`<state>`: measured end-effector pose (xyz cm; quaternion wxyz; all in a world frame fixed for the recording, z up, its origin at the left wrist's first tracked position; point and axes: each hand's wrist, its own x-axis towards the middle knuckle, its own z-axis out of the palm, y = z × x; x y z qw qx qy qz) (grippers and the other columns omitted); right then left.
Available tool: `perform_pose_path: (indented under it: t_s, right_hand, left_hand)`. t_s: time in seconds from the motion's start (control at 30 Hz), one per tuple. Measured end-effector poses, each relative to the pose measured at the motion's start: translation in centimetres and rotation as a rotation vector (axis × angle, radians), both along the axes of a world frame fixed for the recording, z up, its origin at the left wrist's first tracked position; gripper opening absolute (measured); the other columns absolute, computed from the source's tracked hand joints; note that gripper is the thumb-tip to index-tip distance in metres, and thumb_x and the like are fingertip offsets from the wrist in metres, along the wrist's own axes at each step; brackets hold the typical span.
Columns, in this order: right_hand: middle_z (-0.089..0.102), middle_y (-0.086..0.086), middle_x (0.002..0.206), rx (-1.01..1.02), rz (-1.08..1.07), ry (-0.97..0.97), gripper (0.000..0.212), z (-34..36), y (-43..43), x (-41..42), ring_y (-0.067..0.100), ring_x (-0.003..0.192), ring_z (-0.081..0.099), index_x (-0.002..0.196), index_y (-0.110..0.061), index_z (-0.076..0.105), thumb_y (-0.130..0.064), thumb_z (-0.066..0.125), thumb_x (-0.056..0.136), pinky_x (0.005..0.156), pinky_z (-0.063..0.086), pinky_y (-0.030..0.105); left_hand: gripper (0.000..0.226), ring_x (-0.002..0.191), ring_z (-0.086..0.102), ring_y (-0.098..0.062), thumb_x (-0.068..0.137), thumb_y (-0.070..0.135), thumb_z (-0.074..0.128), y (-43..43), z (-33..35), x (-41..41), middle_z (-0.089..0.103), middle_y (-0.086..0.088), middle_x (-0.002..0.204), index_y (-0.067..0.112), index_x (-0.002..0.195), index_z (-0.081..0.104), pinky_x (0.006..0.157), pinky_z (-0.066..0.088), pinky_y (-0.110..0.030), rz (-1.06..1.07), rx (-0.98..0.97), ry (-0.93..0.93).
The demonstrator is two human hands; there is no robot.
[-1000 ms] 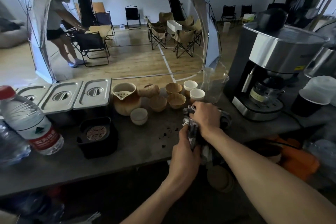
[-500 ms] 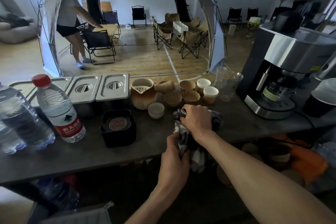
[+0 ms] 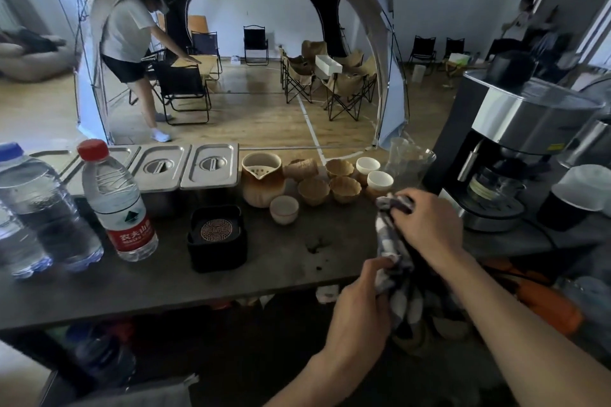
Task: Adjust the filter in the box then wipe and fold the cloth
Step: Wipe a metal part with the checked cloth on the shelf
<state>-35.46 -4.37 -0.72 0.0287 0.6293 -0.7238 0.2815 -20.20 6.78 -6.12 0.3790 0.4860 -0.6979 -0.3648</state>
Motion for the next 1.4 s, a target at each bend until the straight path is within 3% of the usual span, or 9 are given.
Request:
perform_pose_path:
  t_s: [0.2, 0.37, 0.53, 0.7, 0.83, 0.93, 1.1, 1.27, 1.4]
  right_hand:
    - [0.072, 0.01, 0.098, 0.08, -0.167, -0.084, 0.024, -3.7, -3.0, -3.7, 0.036, 0.093, 0.065, 0.105, -0.024, 0.07, -0.036, 0.063, 0.085, 0.065, 0.043, 0.032]
    - [0.073, 0.006, 0.093, 0.101, -0.131, -0.087, 0.023, -4.6, -4.3, -2.1, 0.033, 0.091, 0.066, 0.095, -0.024, 0.073, -0.039, 0.065, 0.08, 0.066, 0.048, 0.032]
    - [0.073, 0.004, 0.086, 0.112, 0.03, 0.047, 0.022, -4.4, -4.3, 3.0, 0.03, 0.088, 0.068, 0.091, -0.022, 0.073, -0.039, 0.066, 0.08, 0.064, 0.044, 0.03]
    - [0.072, 0.002, 0.09, 0.159, 0.176, 0.117, 0.024, -4.5, -3.8, 8.1, 0.028, 0.09, 0.067, 0.095, -0.025, 0.071, -0.041, 0.059, 0.083, 0.065, 0.046, 0.031]
    - [0.073, -0.006, 0.1, 0.24, 0.378, 0.11, 0.026, -4.2, -3.1, 10.0, 0.023, 0.098, 0.066, 0.105, -0.038, 0.07, -0.043, 0.059, 0.082, 0.072, 0.046, 0.032]
    - [0.073, -0.008, 0.101, 0.321, 0.538, 0.086, 0.025, -3.5, -2.2, 10.9, 0.019, 0.098, 0.065, 0.105, -0.042, 0.07, -0.04, 0.062, 0.082, 0.071, 0.042, 0.028]
    - [0.073, -0.008, 0.107, 0.355, 0.631, 0.096, 0.029, -2.9, 0.5, 12.5, 0.017, 0.101, 0.065, 0.107, -0.043, 0.07, -0.04, 0.064, 0.079, 0.083, 0.048, 0.032]
    - [0.073, -0.008, 0.107, 0.394, 0.729, 0.084, 0.033, -2.7, 3.4, 14.0, 0.016, 0.101, 0.066, 0.109, -0.041, 0.069, -0.041, 0.062, 0.077, 0.088, 0.052, 0.036]
    - [0.073, -0.011, 0.104, 0.46, 0.776, -0.058, 0.031, -2.4, 5.6, 13.5, 0.01, 0.098, 0.065, 0.107, -0.037, 0.07, -0.036, 0.064, 0.076, 0.087, 0.052, 0.033]
  left_hand:
    - [0.044, 0.09, 0.068, -0.013, 0.098, 0.011, 0.048, -3.2, -0.6, -3.8, 0.071, -0.002, 0.108, 0.035, 0.133, 0.04, 0.074, 0.059, -0.042, -0.044, 0.098, -0.001]
    - [0.039, 0.073, 0.061, 0.009, 0.099, 0.011, 0.05, -3.9, -1.7, -1.3, 0.063, 0.012, 0.1, 0.034, 0.131, 0.044, 0.053, 0.048, -0.01, -0.003, 0.132, 0.021]
    - [0.038, 0.076, 0.064, -0.008, 0.096, 0.011, 0.052, -3.6, -1.6, 2.5, 0.063, 0.014, 0.083, 0.034, 0.126, 0.049, 0.06, 0.052, -0.027, 0.106, 0.135, 0.021]
    - [0.035, 0.073, 0.067, -0.019, 0.089, 0.01, 0.055, -2.0, -2.4, 6.6, 0.071, 0.0, 0.089, 0.036, 0.113, 0.053, 0.061, 0.056, -0.041, 0.238, 0.15, 0.081]
    - [0.025, 0.071, 0.068, -0.009, 0.088, 0.002, 0.059, -0.2, -3.3, 8.8, 0.07, -0.003, 0.089, 0.025, 0.098, 0.059, 0.058, 0.058, -0.031, 0.314, 0.273, 0.238]
    - [0.017, 0.078, 0.071, -0.018, 0.086, 0.002, 0.062, 1.3, -4.1, 9.5, 0.072, -0.005, 0.086, 0.018, 0.094, 0.063, 0.071, 0.061, -0.047, 0.335, 0.371, 0.301]
    - [0.011, 0.086, 0.071, -0.028, 0.082, 0.003, 0.063, 2.5, -4.6, 10.6, 0.073, -0.011, 0.087, 0.008, 0.092, 0.063, 0.077, 0.057, -0.056, 0.39, 0.398, 0.322]
    - [0.02, 0.086, 0.072, -0.014, 0.085, 0.005, 0.064, 3.3, -3.8, 11.5, 0.076, 0.002, 0.089, 0.02, 0.097, 0.068, 0.08, 0.06, -0.048, 0.4, 0.344, 0.334]
    - [0.015, 0.085, 0.072, -0.012, 0.088, 0.007, 0.064, 4.1, -3.4, 11.3, 0.077, 0.003, 0.087, 0.019, 0.097, 0.068, 0.073, 0.06, -0.035, 0.368, 0.305, 0.329]
